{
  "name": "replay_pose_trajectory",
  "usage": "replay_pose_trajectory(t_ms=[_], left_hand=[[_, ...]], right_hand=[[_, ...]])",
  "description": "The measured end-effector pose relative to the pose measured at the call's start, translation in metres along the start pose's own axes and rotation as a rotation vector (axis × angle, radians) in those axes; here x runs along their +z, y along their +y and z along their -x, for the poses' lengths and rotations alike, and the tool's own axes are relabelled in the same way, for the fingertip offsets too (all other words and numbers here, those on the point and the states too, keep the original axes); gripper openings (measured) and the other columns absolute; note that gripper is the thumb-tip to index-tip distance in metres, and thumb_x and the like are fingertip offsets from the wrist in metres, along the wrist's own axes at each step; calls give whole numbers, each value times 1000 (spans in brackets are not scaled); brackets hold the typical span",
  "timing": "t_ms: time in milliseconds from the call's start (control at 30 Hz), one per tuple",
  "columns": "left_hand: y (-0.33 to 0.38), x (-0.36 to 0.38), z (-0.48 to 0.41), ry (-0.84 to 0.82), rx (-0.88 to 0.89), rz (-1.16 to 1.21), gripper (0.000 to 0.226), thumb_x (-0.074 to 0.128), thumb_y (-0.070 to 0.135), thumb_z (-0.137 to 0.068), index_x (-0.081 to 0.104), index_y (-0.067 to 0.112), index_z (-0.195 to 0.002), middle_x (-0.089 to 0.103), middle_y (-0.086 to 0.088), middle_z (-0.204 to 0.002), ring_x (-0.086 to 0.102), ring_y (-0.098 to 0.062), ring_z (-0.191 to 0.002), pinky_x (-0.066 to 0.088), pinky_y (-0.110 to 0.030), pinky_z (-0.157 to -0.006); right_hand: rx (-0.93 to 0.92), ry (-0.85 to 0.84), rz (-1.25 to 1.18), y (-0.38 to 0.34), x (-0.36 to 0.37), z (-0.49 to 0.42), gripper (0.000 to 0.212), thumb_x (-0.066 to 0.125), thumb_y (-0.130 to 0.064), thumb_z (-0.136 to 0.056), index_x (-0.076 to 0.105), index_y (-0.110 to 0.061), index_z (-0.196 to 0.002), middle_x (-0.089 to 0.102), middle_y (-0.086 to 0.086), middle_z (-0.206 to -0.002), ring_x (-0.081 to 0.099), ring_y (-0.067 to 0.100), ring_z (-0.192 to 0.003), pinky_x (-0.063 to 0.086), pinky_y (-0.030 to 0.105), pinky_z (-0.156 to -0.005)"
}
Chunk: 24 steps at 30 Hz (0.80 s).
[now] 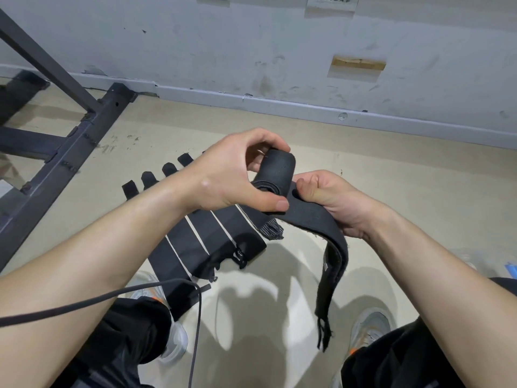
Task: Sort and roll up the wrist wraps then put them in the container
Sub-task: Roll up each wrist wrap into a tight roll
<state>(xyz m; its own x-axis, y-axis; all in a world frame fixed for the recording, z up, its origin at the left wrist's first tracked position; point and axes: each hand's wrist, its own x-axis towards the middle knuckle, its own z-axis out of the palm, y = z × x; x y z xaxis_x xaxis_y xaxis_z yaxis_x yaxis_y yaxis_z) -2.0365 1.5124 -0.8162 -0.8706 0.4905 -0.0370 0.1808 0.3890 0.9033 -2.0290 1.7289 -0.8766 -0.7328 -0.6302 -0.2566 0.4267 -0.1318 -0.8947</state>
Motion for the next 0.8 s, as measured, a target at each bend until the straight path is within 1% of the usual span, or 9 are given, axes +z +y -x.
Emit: replay_pose_trajectory(t_ms=[67,233,333,433,500,567,633,700,800], left_hand=[[1,-2,0,-14,5,-73,76,90,45,-48,63,28,-117,70,10,-106,65,-12,-94,50,-21,-86],[4,7,1,-101,64,-341,72,98,28,-58,63,24,-121,68,13,-108,61,-2,-96,43,-10,-76],[1,15,-1,-141,154,-504,75,97,34,-59,62,20,-124,64,8,-113,54,-6,-99,39,-13,-88],[0,13,-1,-192,139,-503,84,98,37,-59,57,22,-131,58,12,-121,50,-2,-109,36,-8,-92],[-3,13,2,-140,88,-362,93,98,31,-60,52,26,-140,53,13,-135,50,4,-117,40,-9,-96],[-8,17,5,8,-49,-110,98,98,21,-63,46,31,-146,48,11,-142,56,11,-108,48,-13,-89],[-10,25,5,148,-224,280,85,93,19,-69,50,28,-142,60,6,-125,67,2,-84,56,-25,-84],[-11,38,2,205,-354,669,69,86,22,-79,52,15,-138,72,3,-94,70,-8,-70,58,-39,-88],[-18,57,-4,290,-409,781,62,83,35,-79,58,14,-133,76,-5,-102,75,-24,-89,60,-48,-91]], right_hand=[[16,-3,42,-1,-2,2,92,87,-52,-68,58,19,-118,74,15,-93,72,21,-73,58,27,-66],[49,50,65,0,0,5,47,71,-51,-69,78,-7,-85,75,10,-77,70,16,-60,54,23,-54],[57,86,109,0,6,5,42,67,-54,-72,79,-14,-74,74,9,-75,69,16,-60,54,24,-54],[25,112,95,0,10,7,34,60,-40,-84,79,-15,-72,75,7,-74,71,15,-60,54,23,-55],[-40,157,20,-1,15,7,32,56,-34,-90,78,-10,-85,77,12,-83,74,19,-68,57,26,-59],[-128,266,-41,-2,14,5,38,55,-34,-93,71,-1,-104,77,18,-96,75,25,-79,60,30,-66],[-208,393,-60,-4,9,1,45,56,-36,-93,65,2,-116,76,20,-104,75,26,-87,60,32,-71],[-270,485,-59,-3,6,-3,53,60,-34,-92,58,7,-126,73,24,-115,73,31,-97,61,38,-78],[-282,542,21,8,14,-6,48,67,-30,-89,52,4,-120,75,18,-101,71,31,-87,60,44,-75]])
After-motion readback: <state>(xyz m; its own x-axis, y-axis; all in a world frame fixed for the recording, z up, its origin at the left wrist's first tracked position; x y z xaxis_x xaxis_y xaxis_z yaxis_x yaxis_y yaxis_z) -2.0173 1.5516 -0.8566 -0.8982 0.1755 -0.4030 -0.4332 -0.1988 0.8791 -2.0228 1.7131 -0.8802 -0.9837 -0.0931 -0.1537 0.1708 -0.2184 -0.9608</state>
